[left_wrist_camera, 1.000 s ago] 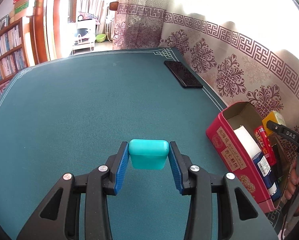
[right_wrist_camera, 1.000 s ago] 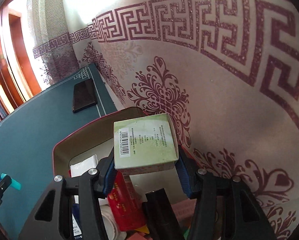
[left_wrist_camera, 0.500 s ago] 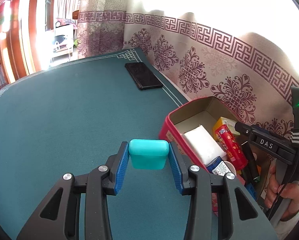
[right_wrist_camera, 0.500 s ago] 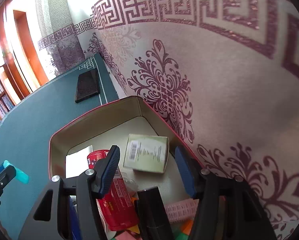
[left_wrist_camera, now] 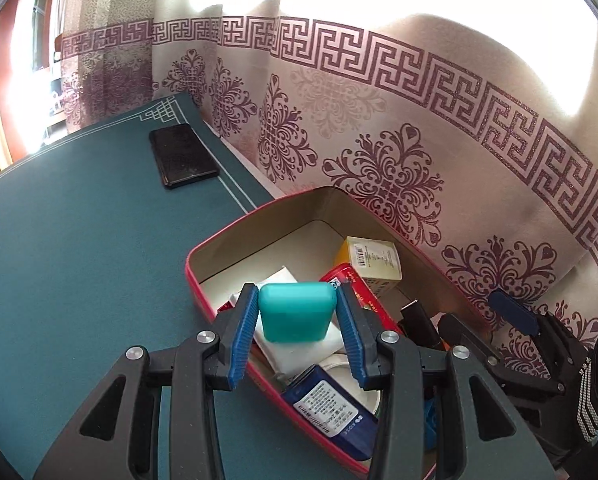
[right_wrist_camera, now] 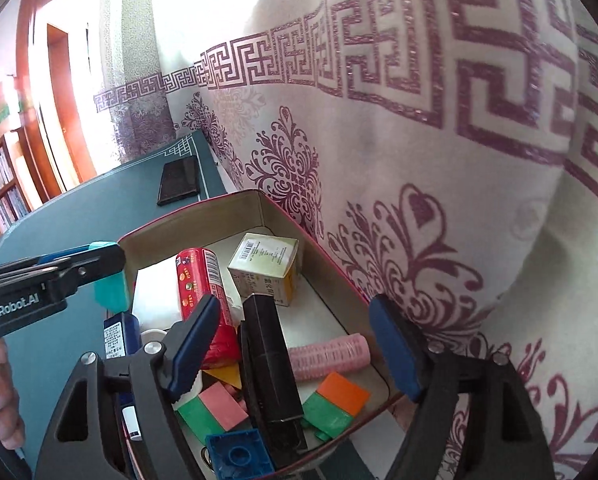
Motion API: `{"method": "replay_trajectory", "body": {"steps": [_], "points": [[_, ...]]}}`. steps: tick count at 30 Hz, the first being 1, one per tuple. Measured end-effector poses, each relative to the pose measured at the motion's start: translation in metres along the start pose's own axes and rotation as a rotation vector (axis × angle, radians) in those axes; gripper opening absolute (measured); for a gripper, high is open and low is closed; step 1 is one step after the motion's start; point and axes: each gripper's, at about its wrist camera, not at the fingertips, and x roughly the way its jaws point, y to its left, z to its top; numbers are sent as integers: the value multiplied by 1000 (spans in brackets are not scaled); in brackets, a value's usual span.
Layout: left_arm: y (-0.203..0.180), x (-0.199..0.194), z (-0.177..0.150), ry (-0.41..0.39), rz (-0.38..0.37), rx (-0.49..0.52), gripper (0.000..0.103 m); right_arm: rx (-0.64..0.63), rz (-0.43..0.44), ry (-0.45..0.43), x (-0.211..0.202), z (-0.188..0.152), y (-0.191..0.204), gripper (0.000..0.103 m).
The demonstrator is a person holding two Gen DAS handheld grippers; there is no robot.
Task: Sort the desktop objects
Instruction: 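Carry the floss box and medicine box into the red tin and release both, then withdraw both tools from the tin back over the table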
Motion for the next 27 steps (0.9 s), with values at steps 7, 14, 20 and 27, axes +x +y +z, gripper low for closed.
{"method": "replay_trajectory", "body": {"steps": [7, 14, 20, 27], "points": [[-12, 23, 12, -3, 4, 24, 44, 30, 25, -7, -4, -5, -12, 80], [-3, 37, 12, 42, 20, -31, 58, 41, 47, -14, -6, -5, -11, 83], [-3, 8, 9, -21, 223, 48, 77, 81, 85, -5, -7, -5, -11, 96], [-1, -33, -23, -52, 296, 111, 81, 11, 14, -86, -27, -10, 7, 103]]}}
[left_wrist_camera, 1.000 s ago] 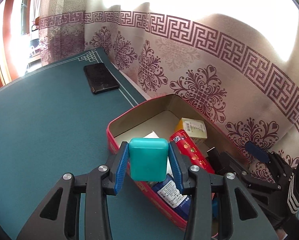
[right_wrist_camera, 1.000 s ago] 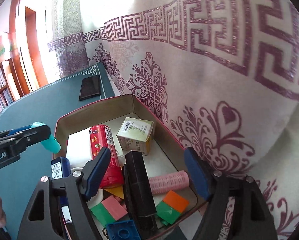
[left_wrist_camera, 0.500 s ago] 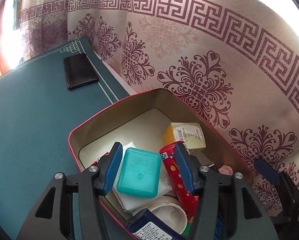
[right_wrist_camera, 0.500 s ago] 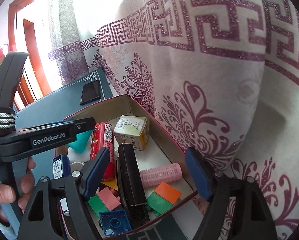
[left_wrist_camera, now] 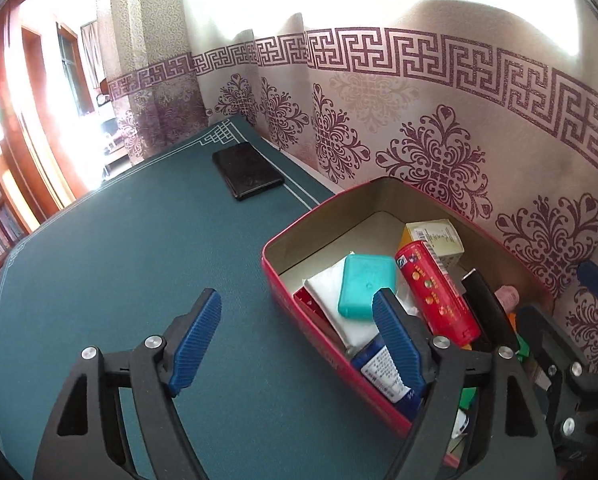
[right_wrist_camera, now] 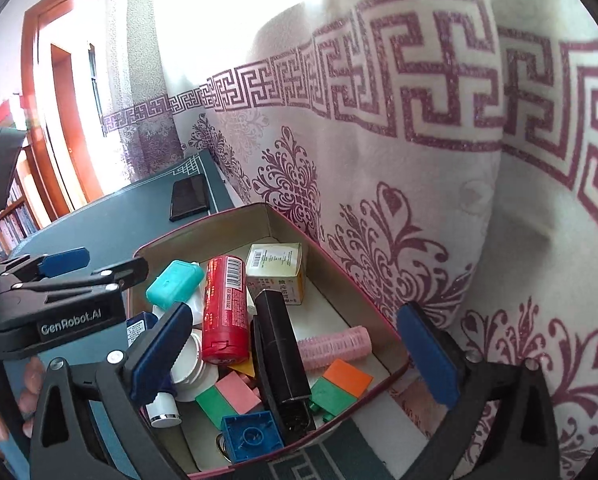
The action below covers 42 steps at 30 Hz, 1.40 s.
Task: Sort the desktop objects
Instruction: 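Withdraw both tools from the tin back over the table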
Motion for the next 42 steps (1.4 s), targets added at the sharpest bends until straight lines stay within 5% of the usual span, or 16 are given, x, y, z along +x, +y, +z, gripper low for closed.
{"method": "replay_trajectory", "body": {"steps": [4, 9, 22, 42], "points": [[18, -24, -18, -8, -22, -59, 81, -38, -31, 16, -12, -4, 8, 103], [28, -46, -29, -48, 46, -74, 81, -65, -72, 58, -25, -14, 9, 103], [4, -109, -38, -140, -77, -41, 89, -6, -58, -47, -101, -9, 1, 103], [-19, -79, -39, -52, -78, -24, 90, 16, -88, 6, -81, -23, -17, 103]]}}
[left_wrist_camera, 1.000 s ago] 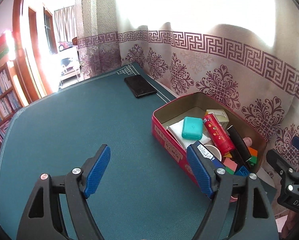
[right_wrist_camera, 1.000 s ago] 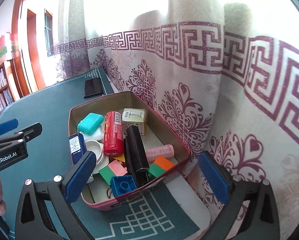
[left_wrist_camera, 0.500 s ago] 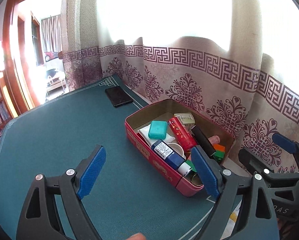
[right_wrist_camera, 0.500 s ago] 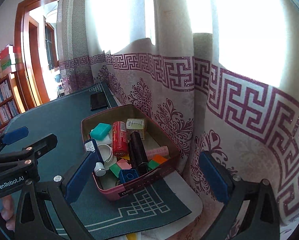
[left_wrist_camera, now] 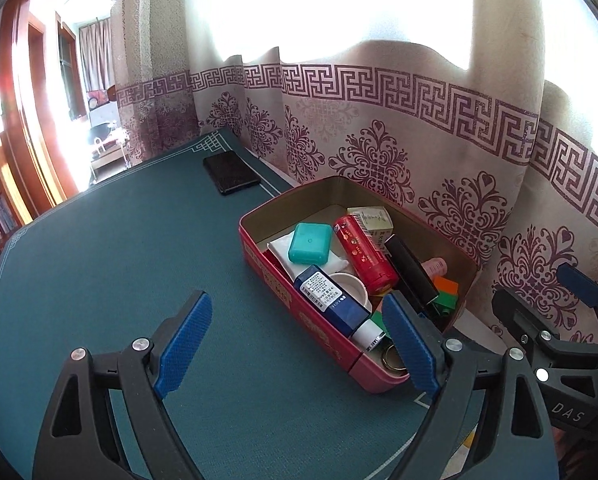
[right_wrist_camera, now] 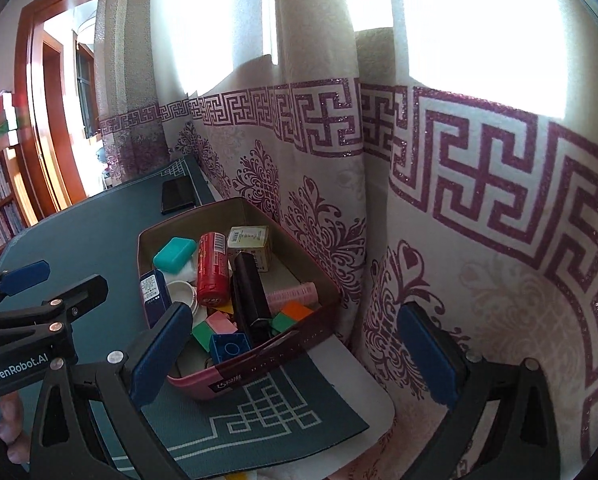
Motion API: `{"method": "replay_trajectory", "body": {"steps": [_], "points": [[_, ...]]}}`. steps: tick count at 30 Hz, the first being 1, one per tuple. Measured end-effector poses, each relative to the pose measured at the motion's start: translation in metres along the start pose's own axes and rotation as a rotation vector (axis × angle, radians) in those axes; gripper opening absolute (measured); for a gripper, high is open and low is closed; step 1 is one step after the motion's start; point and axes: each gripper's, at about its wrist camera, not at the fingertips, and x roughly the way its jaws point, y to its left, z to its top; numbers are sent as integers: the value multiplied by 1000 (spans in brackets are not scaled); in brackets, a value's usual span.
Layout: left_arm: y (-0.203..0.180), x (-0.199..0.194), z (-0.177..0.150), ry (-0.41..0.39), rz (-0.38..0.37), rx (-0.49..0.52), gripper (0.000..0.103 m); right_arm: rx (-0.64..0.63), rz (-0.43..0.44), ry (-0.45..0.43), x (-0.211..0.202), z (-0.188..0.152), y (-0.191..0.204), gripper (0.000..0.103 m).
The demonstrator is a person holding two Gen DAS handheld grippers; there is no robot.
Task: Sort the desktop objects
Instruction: 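Withdraw both tools from the tin back over the table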
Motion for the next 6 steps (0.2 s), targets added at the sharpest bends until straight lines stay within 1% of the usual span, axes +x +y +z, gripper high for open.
{"method": "replay_trajectory", "body": {"steps": [6], "points": [[-3, 6, -2, 5, -1, 19, 90, 3, 4, 21, 9, -3, -3, 103]]}}
